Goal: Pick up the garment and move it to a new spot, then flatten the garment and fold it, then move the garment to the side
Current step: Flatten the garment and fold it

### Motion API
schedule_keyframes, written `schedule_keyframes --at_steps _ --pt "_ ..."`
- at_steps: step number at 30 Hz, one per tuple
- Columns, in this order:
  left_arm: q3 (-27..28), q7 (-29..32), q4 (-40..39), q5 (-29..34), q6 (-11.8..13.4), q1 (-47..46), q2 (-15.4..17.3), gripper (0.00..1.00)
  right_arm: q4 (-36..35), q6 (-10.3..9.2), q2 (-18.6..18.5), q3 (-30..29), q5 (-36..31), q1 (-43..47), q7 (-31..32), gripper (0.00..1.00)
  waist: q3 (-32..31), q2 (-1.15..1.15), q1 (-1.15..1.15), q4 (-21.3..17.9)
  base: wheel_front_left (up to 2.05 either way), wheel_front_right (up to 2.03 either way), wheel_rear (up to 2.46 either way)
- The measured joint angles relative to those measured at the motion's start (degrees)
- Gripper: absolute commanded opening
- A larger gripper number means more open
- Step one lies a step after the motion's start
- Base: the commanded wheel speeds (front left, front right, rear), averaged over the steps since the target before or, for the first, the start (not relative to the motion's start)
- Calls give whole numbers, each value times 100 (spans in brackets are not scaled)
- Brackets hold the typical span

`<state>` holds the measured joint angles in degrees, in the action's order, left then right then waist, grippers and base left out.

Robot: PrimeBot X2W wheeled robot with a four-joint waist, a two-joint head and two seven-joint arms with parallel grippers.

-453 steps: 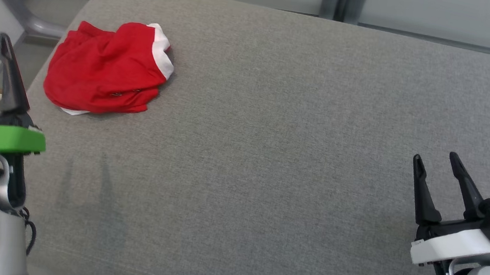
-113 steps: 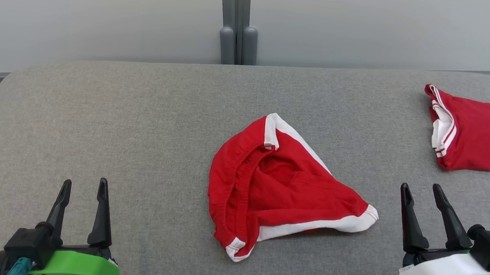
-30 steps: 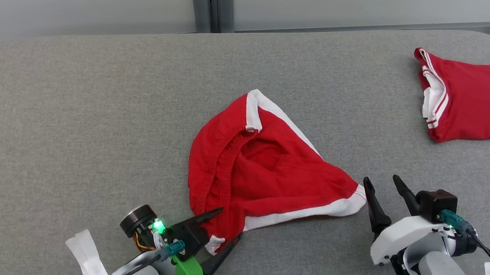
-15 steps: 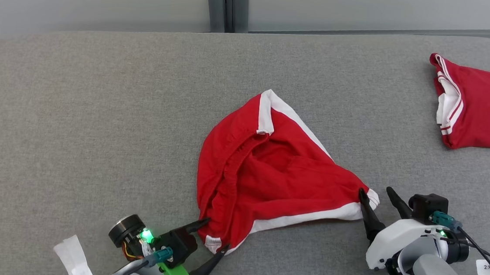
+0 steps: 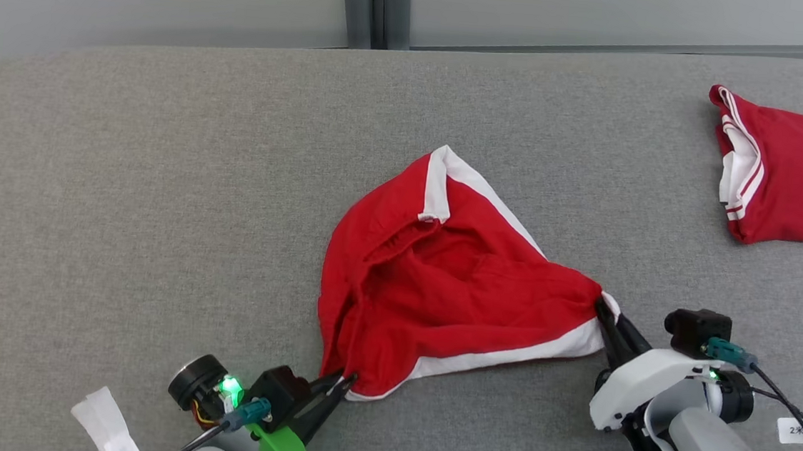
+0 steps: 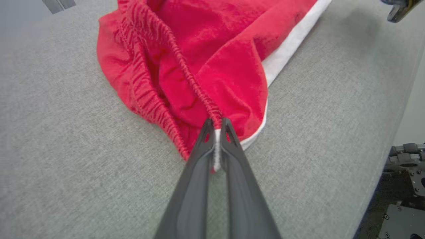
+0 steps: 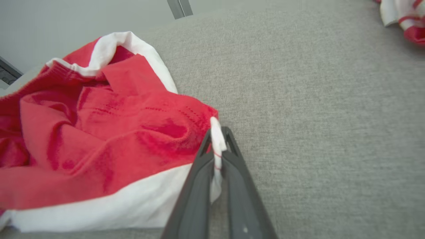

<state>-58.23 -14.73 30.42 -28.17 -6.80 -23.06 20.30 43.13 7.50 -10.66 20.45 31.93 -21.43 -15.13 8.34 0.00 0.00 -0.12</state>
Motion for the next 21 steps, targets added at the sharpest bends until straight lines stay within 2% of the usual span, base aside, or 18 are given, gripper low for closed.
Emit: schedule_keyframes --at_steps 6,12,15,21 --pt "464 -23 -511 -160 102 -60 44 0 -588 0 -136 -174 127 -37 1 0 -57 0 0 -30 0 0 0" --pt "1205 -30 -1060 -361 179 -602 124 0 -822 0 -299 -182 487 -657 35 0 -6 0 0 -50 0 0 0" --pt "1500 -31 -1134 -477 140 -1119 135 0 -887 0 -352 -126 760 -1229 244 0 99 0 0 -63 0 0 0" --pt "2064 92 -816 -953 0 -2859 -31 0 -772 0 -503 -238 1093 -2976 756 0 524 0 0 -102 0 0 0"
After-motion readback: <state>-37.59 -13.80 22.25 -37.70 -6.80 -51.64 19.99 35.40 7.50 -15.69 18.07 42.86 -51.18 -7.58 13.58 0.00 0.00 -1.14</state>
